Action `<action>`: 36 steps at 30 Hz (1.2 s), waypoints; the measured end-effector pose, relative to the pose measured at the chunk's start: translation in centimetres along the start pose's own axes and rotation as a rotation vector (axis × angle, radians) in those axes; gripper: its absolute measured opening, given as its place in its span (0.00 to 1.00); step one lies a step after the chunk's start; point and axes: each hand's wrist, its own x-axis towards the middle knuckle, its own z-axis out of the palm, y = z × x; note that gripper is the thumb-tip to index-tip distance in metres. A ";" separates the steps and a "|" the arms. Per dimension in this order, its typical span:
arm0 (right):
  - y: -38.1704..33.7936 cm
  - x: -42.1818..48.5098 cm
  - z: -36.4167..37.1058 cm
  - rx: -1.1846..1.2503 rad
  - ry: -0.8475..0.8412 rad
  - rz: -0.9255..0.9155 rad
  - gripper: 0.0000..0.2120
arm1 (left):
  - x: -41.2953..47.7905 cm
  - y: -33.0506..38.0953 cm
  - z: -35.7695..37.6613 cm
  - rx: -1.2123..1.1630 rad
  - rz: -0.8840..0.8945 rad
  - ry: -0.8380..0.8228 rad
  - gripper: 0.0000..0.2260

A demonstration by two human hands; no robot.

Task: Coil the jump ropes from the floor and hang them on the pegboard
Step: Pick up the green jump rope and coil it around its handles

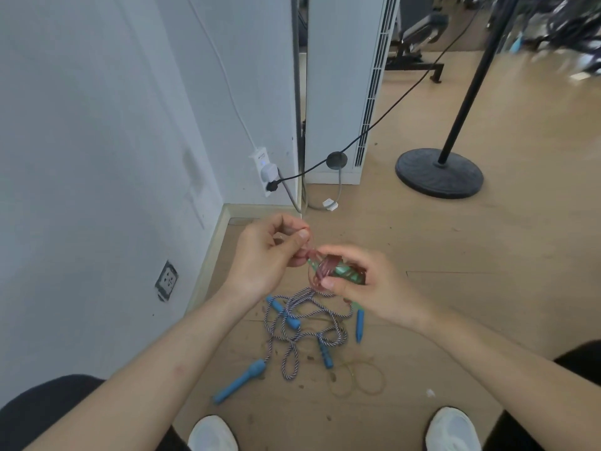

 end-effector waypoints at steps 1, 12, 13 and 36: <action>0.2 0.0 0.0 -0.045 0.019 -0.009 0.21 | 0.1 0.0 0.0 -0.004 -0.014 0.009 0.04; 0.6 -0.1 0.4 0.148 -0.105 0.085 0.17 | 0.1 0.1 0.2 0.038 0.086 0.061 0.07; 0.7 0.0 0.6 0.145 -0.111 0.094 0.17 | 0.0 0.1 0.2 0.033 0.102 0.054 0.07; -1.6 2.8 0.1 0.117 0.182 0.027 0.08 | 0.8 1.2 -1.7 0.056 0.147 -0.016 0.08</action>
